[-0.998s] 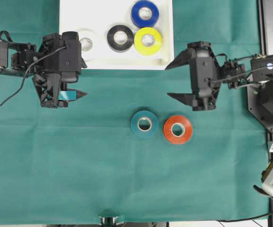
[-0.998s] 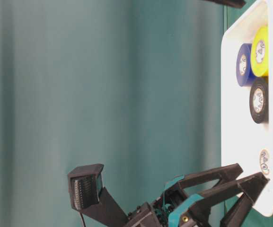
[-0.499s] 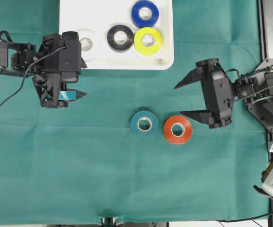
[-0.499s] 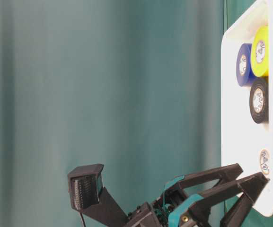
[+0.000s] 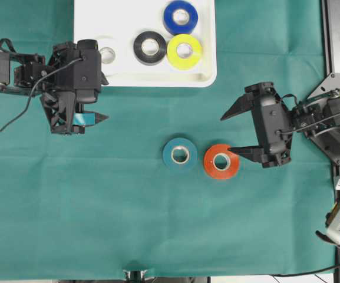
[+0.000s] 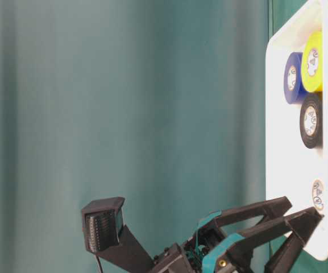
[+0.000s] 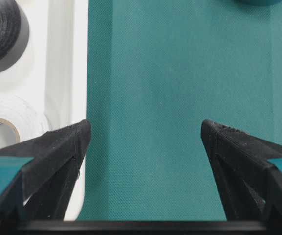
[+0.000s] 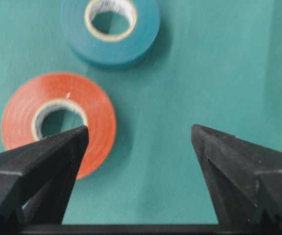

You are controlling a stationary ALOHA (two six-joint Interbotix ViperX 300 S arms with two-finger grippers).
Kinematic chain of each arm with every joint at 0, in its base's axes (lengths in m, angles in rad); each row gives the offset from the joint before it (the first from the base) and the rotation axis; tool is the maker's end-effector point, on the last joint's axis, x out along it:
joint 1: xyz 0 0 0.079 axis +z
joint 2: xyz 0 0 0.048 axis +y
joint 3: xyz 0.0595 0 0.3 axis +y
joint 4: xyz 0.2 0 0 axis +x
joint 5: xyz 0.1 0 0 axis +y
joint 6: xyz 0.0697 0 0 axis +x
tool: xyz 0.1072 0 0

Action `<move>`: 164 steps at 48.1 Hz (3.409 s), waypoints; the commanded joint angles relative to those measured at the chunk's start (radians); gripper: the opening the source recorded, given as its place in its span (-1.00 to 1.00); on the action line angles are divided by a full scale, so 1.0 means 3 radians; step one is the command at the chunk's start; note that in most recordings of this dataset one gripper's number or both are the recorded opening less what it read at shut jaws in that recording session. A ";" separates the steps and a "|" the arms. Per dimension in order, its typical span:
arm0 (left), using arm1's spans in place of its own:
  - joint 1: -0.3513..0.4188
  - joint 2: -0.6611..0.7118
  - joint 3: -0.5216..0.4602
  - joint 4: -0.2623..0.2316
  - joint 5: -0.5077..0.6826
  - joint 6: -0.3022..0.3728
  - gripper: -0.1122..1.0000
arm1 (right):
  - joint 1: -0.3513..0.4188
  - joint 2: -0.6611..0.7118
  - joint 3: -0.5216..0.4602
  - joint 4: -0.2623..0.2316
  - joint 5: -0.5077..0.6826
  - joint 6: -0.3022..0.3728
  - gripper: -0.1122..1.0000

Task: Put the tape alternately from left to right into the white case.
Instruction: 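Lower the right gripper into the orange-red roll and grip it, then lift the orange-red roll and carry it up into the tray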

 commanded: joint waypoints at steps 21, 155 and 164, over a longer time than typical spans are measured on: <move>-0.0010 -0.0015 -0.0051 -0.0010 -0.0031 0.0000 0.99 | 0.0174 0.0552 -0.0317 0.0010 0.0123 0.0240 0.68; -0.0020 -0.0015 -0.0020 -0.0010 -0.0020 0.0005 0.99 | -0.0542 0.0839 -0.1263 -0.0118 0.0747 0.0389 -0.78; -0.0026 -0.0020 -0.0020 -0.0010 -0.0020 0.0005 0.98 | -0.0787 0.0982 -0.1401 -0.0332 0.0741 0.0389 -0.78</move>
